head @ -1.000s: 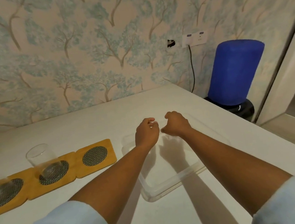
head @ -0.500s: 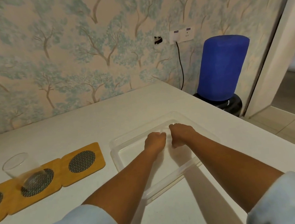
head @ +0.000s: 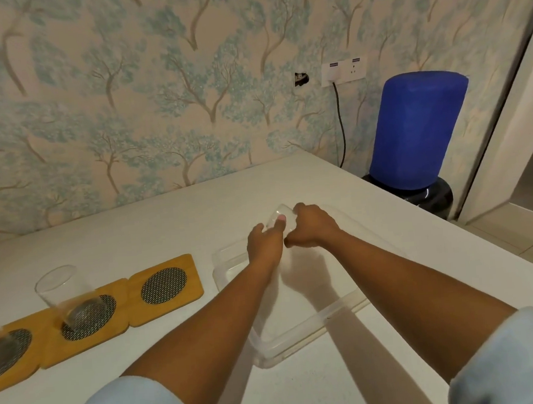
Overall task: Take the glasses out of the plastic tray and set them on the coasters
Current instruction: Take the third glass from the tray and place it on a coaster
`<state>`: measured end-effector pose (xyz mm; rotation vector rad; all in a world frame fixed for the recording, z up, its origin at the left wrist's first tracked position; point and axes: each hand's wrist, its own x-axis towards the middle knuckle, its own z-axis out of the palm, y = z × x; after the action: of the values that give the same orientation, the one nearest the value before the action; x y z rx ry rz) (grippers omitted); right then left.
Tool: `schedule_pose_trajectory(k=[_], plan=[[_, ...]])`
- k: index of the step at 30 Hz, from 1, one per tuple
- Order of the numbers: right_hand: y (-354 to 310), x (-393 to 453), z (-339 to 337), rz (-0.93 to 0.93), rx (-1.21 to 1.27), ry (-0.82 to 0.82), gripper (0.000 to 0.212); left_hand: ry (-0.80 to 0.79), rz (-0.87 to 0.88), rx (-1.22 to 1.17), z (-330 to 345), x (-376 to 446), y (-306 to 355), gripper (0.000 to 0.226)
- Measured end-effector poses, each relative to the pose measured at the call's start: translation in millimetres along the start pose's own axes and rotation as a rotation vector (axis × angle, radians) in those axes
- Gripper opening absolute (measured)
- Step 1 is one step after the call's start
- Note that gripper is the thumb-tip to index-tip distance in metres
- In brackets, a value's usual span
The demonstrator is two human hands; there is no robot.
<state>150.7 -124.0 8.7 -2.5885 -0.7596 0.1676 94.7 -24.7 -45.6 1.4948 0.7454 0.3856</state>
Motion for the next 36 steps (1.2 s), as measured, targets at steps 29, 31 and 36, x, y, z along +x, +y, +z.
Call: schedule_pose_trajectory(k=[29,31,36], plan=[[-187,3,90,-0.258,0.553,-0.218,0.056,0.340,0.258,-0.117,-214,2,4,0.088],[-191,4,99,-0.267,0.539,-0.229,0.063,0.358,0.262,-0.083,-222,1,0,0.091],[-195,8,116,-0.274,0.490,-0.257,0.075,0.368,0.263,-0.035,-233,2,-13,0.066]])
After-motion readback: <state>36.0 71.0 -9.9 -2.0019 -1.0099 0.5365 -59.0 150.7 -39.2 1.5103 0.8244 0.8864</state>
